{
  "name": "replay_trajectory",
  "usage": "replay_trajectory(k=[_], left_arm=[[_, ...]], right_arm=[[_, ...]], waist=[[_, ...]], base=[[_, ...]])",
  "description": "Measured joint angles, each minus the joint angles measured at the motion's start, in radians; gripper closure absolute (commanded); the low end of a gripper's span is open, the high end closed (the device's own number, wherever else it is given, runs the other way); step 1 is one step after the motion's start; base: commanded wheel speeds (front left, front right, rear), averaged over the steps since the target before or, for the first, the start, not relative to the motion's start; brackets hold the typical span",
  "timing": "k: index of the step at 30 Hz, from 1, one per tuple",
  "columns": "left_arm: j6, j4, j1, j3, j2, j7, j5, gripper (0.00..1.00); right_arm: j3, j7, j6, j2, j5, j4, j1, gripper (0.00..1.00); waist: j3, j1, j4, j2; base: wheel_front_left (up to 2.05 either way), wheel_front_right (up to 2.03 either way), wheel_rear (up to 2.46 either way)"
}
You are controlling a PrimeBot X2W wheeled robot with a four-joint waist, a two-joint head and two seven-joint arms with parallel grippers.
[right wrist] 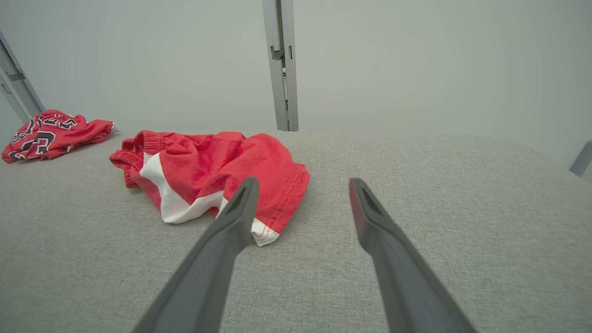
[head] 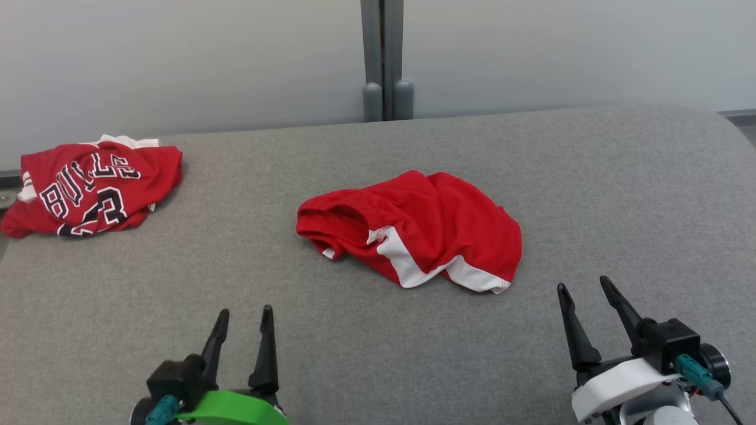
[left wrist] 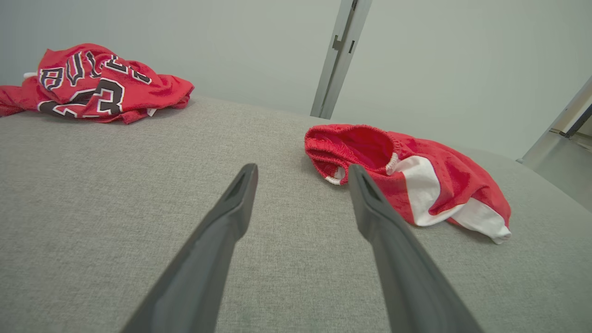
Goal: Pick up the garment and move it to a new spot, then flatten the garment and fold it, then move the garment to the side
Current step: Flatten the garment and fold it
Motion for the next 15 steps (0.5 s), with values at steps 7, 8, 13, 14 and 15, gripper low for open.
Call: replay_trajectory(k=[7, 8, 13, 14, 15], left_arm=[[-0.026, 0.151, -0.175, -0.122, 0.0, 0.002, 0.05, 0.0], [-0.027, 0.182, -0.209, -0.144, 0.0, 0.012, 0.05, 0.0], [-0.031, 0.317, -0.361, -0.213, 0.001, 0.047, 0.03, 0.0], [-0.031, 0.338, -0.383, -0.22, 0.002, 0.054, 0.022, 0.0], [-0.031, 0.363, -0.409, -0.235, 0.003, 0.061, 0.012, 0.0]], right_arm=[[0.017, 0.0, 0.0, 0.0, 0.0, 0.009, -0.019, 0.0], [0.02, 0.0, 0.0, 0.0, -0.001, 0.01, -0.021, 0.0], [0.034, 0.0, 0.0, 0.0, -0.002, 0.008, -0.044, 0.0], [0.035, 0.0, 0.0, 0.0, -0.002, 0.008, -0.049, 0.0], [0.034, 0.0, 0.0, 0.0, -0.003, 0.006, -0.055, 0.0]], waist=[[0.014, 0.0, -0.017, 0.0], [0.017, 0.0, -0.022, 0.0], [0.046, 0.0, -0.053, 0.0], [0.053, 0.0, -0.059, 0.0], [0.062, 0.0, -0.067, 0.0]], base=[[0.0, 0.0, 0.0], [0.0, 0.0, 0.0], [0.0, 0.0, 0.0], [0.0, 0.0, 0.0], [0.0, 0.0, 0.0]])
